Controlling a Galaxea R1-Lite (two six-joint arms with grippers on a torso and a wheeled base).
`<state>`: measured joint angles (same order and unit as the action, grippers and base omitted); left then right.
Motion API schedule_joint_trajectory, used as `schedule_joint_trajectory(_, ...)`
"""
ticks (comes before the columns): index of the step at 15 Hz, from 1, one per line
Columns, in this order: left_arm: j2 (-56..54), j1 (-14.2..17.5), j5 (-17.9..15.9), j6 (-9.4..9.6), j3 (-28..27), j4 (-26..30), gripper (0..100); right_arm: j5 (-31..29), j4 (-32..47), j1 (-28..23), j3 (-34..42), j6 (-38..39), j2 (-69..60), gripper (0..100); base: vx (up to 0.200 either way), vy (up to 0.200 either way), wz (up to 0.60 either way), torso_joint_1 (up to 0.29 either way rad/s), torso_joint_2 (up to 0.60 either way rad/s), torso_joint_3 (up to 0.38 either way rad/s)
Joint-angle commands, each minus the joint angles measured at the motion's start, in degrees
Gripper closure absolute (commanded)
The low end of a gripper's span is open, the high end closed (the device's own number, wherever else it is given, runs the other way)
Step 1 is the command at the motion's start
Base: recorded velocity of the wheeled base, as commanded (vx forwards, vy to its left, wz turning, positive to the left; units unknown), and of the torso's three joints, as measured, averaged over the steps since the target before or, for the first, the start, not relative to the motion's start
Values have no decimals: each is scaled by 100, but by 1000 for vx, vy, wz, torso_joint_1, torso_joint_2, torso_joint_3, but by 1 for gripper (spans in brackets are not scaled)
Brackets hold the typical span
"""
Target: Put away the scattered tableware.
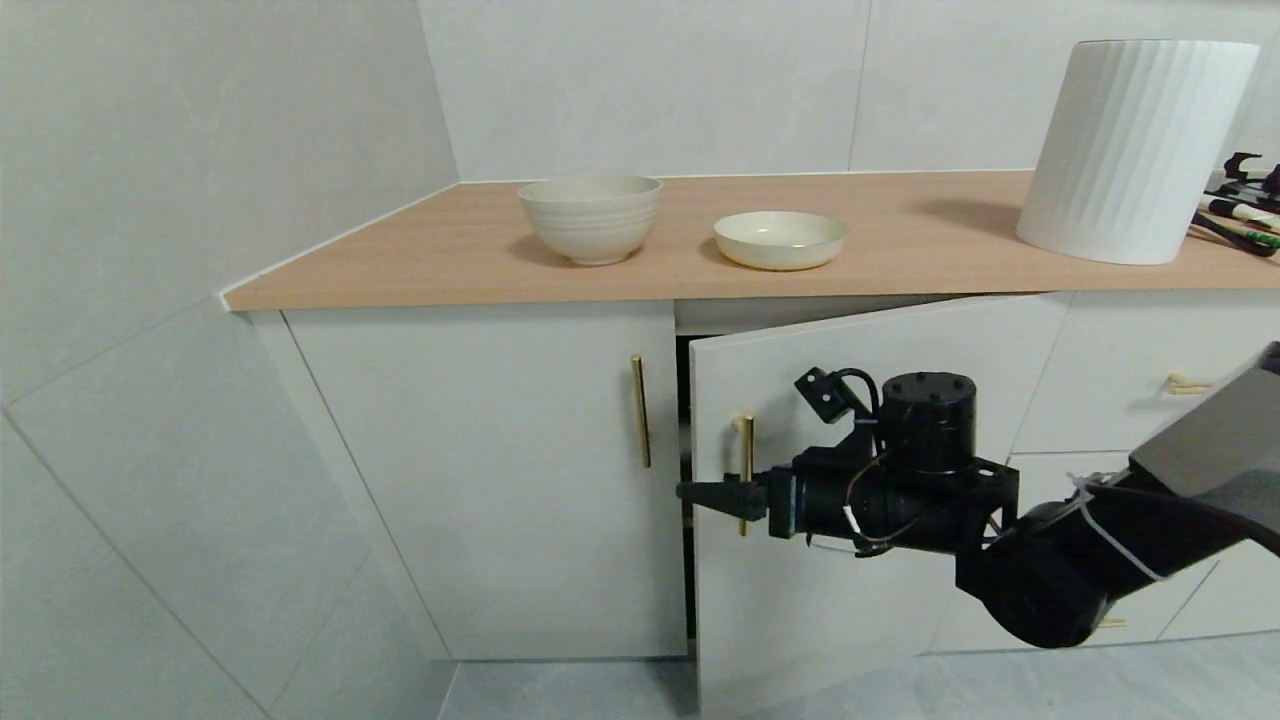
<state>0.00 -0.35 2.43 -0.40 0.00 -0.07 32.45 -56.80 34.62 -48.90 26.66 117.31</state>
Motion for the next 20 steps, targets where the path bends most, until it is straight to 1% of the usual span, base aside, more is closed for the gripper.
schedule_joint_trajectory(1, 0, 0, 4, -4, 0, -1, 0, 350, -174, 1, 697, -3, -710, 0, 0, 0, 0, 0, 0, 0)
schedule_joint_trajectory(4, 0, 0, 4, -4, 0, -1, 0, 930, -191, 1, 1541, -29, -1325, 0, 0, 0, 0, 0, 0, 0)
schedule_joint_trajectory(7, 0, 0, -5, -4, 0, -1, 0, 1483, -191, 1, 2077, -21, -1861, 0, 0, 0, 0, 0, 0, 0)
schedule_joint_trajectory(11, 0, 0, -5, -4, 0, -1, 0, 1571, -191, 1, 2508, -29, -2151, 0, 0, 0, 0, 0, 0, 0)
schedule_joint_trajectory(15, 0, 0, -5, 14, 0, -1, 0, 1571, -191, 1, 2604, -29, -2292, 0, 0, 0, 0, 0, 0, 0)
schedule_joint_trajectory(16, 0, 0, -14, 58, 0, -10, 0, 1571, -191, 1, 2631, -29, -2292, 0, 0, 0, 0, 0, 0, 0)
schedule_joint_trajectory(17, 0, 0, -5, 330, 0, -1, 0, 1571, -191, 1, 2640, -29, -2292, 0, 0, 0, 0, 0, 0, 0)
schedule_joint_trajectory(18, 0, 0, 4, 436, -9, -19, 0, 1571, -191, 1, 2640, -29, -2292, 0, 0, 0, 0, 0, 0, 0)
schedule_joint_trajectory(19, 0, 0, -23, 392, -220, -72, 0, 1571, -191, 1, 2657, -38, -2300, 0, 0, 0, 0, 0, 0, 0)
schedule_joint_trajectory(20, 44, -9, -128, 339, -800, 51, 0, 1571, -191, 1, 2675, -38, -2335, 0, 0, 0, 0, 0, 0, 0)
